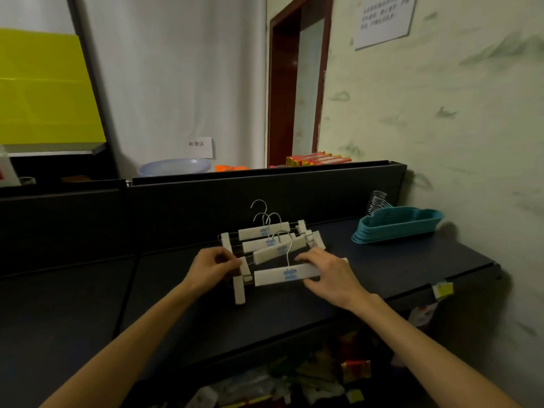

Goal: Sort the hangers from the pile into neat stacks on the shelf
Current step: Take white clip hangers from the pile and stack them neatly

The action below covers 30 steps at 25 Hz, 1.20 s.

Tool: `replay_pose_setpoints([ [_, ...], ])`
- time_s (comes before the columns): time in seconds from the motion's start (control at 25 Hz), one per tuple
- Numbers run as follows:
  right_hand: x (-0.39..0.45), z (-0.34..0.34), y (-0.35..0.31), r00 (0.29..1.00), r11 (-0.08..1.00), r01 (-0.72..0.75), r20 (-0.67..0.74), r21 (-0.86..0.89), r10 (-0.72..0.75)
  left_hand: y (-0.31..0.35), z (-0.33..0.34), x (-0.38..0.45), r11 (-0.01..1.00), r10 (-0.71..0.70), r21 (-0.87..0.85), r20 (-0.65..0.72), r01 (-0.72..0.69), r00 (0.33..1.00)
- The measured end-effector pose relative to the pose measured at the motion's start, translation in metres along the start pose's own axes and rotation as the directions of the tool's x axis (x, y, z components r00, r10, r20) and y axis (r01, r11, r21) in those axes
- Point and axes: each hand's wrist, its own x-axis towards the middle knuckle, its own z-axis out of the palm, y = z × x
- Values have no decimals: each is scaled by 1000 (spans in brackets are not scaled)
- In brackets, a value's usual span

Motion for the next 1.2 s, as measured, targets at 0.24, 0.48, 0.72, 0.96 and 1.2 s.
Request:
replay_pose_setpoints([
  [0.24,-1,0,32,986,994,96,133,58,-103,-6,23,11,997,-45,68,43,42,998],
  [0.48,-1,-6,48,968,976,168,167,136,-190,0,15,0,987,-118,99,-62,123,991],
  [0.72,-1,-21,101,987,996,-55,-143,75,66,6,22,-23,974,-131,161,-156,156,979],
  [0.96,27,-13,116,993,988,-109,-26,111,113,5,34,-20,974,-157,117,-264,193,952],
  [1.2,33,-1,113,993,991,-118,26,71,116,-3,41,-17,970,-139,148,-313,193,939],
])
